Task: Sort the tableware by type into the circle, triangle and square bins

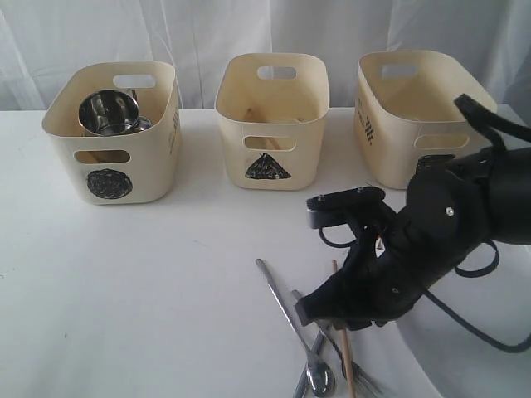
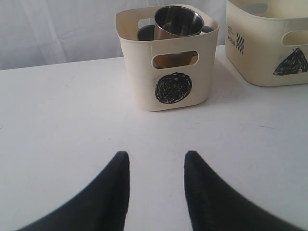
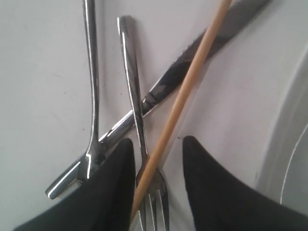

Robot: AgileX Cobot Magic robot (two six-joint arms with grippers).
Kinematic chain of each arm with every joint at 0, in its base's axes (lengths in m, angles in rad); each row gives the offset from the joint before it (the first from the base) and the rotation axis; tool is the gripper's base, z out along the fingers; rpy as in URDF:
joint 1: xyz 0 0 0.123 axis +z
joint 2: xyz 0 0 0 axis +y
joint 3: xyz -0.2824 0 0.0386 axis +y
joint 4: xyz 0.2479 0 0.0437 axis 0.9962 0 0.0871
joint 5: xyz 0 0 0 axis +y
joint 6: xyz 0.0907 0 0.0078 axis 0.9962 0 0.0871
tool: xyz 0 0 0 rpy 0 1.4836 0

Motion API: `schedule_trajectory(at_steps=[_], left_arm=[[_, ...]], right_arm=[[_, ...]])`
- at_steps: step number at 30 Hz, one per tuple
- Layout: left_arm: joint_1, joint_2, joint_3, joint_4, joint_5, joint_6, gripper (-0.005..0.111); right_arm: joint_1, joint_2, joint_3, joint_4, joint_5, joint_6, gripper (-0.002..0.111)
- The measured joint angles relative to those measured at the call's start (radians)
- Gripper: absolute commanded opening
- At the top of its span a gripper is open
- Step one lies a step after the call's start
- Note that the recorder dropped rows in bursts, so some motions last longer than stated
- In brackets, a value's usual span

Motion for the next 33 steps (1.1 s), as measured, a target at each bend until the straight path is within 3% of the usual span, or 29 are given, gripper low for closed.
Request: schedule_trajectory(at_steps=[33], left_arm=[[0.000, 0.000, 0.000, 0.000, 0.000, 0.000, 0.042]], right_arm=[[0.000, 0.177, -0.077, -0.034, 0.023, 0.018, 0.033]])
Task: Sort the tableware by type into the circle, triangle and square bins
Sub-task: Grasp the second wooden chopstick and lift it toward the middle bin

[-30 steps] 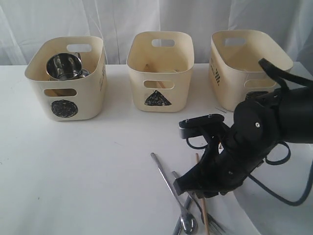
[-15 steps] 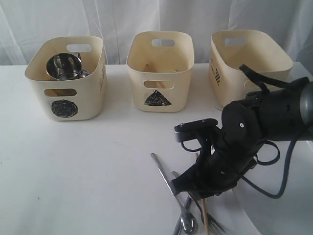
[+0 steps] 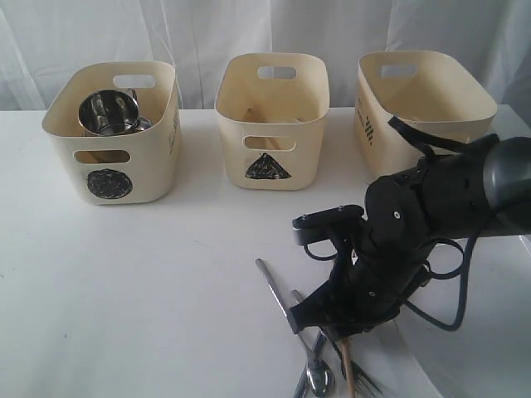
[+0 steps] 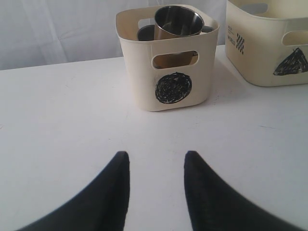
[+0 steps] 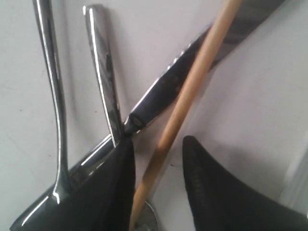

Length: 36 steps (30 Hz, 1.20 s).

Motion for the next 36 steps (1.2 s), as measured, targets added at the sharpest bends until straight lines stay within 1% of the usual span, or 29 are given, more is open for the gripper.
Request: schedule_trajectory(at_steps=[5, 10, 15, 17, 21, 23, 36], left_arm=[[0.000, 0.000, 0.000, 0.000, 0.000, 0.000, 0.042], [0.000, 0.000, 0.000, 0.000, 0.000, 0.000, 0.042], [0.000, 0.000, 0.000, 0.000, 0.000, 0.000, 0.042], [0.000, 0.000, 0.000, 0.000, 0.000, 0.000, 0.042], [0.000, 0.000, 0.000, 0.000, 0.000, 0.000, 0.042], [0.000, 0.000, 0.000, 0.000, 0.000, 0.000, 0.042], [0.000, 0.000, 0.000, 0.000, 0.000, 0.000, 0.042]], right_arm=[[0.000, 0.000, 0.000, -0.003, -0.010, 0.015, 0.033], [0.000, 0.011, -0.001, -0.005, -0.007, 0.021, 0.024], [0.000, 0.025, -0.009, -0.007, 0.012, 0.023, 0.023], [0.000, 0.025, -0.009, -0.007, 0.016, 0.023, 0.018], [0.000, 0.025, -0.009, -0.007, 0.033, 0.023, 0.004], [0.002, 0.020, -0.009, -0.007, 0.045, 0.002, 0.001], [0.012, -0.092, -0.009, 0.028, 0.001, -0.023, 0.000]])
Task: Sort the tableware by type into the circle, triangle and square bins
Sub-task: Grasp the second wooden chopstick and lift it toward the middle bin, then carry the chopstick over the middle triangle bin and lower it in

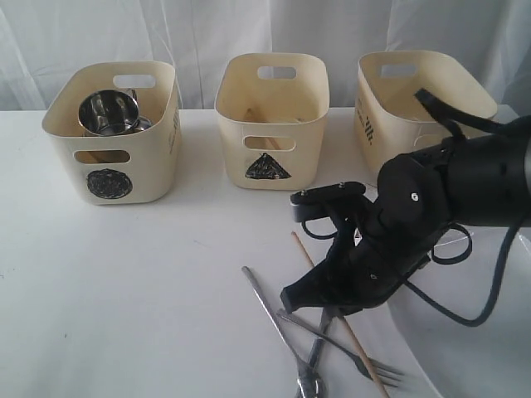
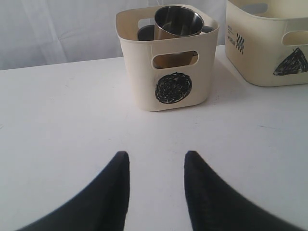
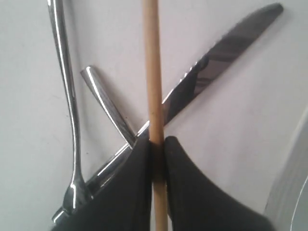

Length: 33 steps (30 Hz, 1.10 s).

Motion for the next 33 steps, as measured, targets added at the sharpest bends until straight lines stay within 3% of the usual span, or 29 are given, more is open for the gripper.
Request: schedule_trajectory(at_steps=[7, 16, 33], left_arm=[[0.000, 0.000, 0.000, 0.000, 0.000, 0.000, 0.042], [0.000, 0.000, 0.000, 0.000, 0.000, 0.000, 0.042], [0.000, 0.000, 0.000, 0.000, 0.000, 0.000, 0.042]], right_arm=[[0.009, -0.079, 0.000, 0.006, -0.044, -0.001, 0.000], [0.009, -0.182, 0.040, 0.006, -0.236, -0.006, 0.000], [0.009, -0.229, 0.052, 0.006, -0.386, -0.054, 0.000]])
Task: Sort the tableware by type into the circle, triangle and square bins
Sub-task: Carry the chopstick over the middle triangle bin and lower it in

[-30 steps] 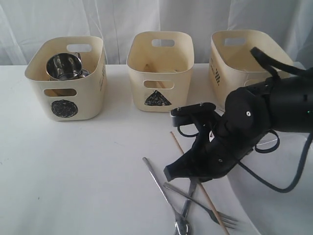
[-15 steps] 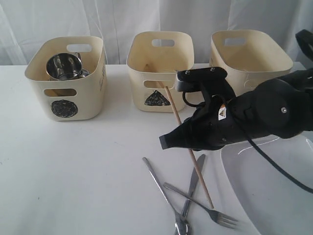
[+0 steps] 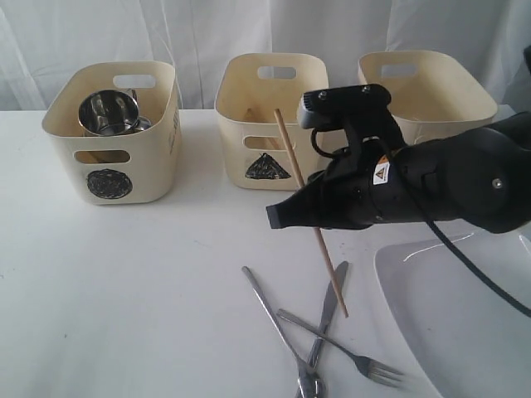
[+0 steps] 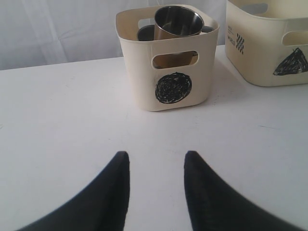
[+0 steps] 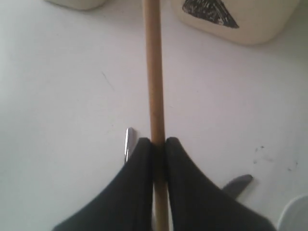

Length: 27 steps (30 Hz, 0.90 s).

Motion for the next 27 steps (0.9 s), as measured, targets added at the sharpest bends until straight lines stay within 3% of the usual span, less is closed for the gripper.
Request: schedule_trajectory(at_steps=[8, 14, 27], left_arm=[[0.000, 0.000, 0.000, 0.000, 0.000, 0.000, 0.042], [0.000, 0.000, 0.000, 0.000, 0.000, 0.000, 0.042], [0.000, 0.000, 0.000, 0.000, 0.000, 0.000, 0.042]], right_arm=[[0.000, -0.002, 0.000, 0.000, -0.132, -0.096, 0.000], [0.000, 0.004, -0.017, 0.000, -0.341, -0.148, 0.000], [-0.004, 0.082, -0.116, 0.000, -0.435, -0.272, 0.000]])
